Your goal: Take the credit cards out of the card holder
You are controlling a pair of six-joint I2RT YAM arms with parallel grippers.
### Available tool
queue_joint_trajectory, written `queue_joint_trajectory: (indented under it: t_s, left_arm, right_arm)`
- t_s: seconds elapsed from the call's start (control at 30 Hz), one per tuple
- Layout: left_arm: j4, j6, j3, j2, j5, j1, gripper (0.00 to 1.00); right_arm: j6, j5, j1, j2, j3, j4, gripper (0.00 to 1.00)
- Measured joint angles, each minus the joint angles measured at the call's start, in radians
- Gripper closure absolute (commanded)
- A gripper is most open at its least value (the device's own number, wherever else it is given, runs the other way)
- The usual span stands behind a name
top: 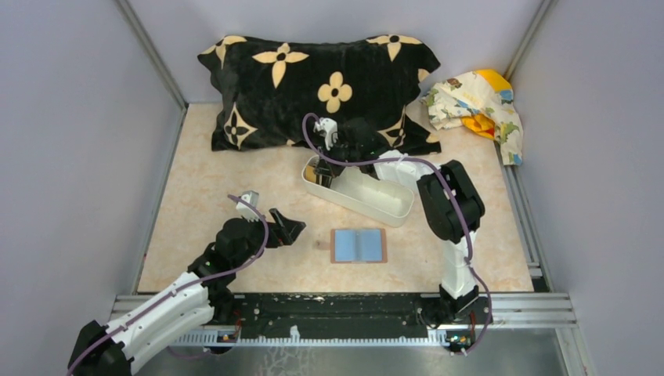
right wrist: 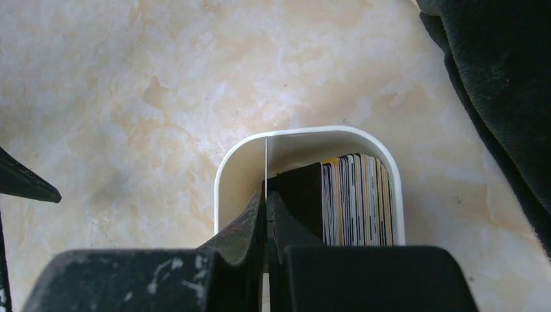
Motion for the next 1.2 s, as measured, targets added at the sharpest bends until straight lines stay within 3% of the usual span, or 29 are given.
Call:
queue_joint_trajectory:
  t_s: [0.17,0.3,0.5,1.2]
  left_arm:
    - [0.000,0.001,-0.005,-0.010,0.000,0.000,0.00]
    - [0.000,0.004,-0.007,-0.019,-0.001,0.000,0.00]
    - [0.000,0.008,-0.010,-0.025,0.000,0.000,0.00]
    - [0.001,0.008,-0.019,-0.048,0.001,0.000,0.00]
  right_arm:
    - [0.000,0.005,0.005,0.005,0.000,0.002,1.00]
    - [0.000,0.012,0.007,0.005,-0.002,0.007,0.87]
    - [0.001,0.045,0.010,0.005,-0.009,0.032,0.82]
    - [-0.007,0.233,0.006,-0.037,-0.030,0.062,0.85]
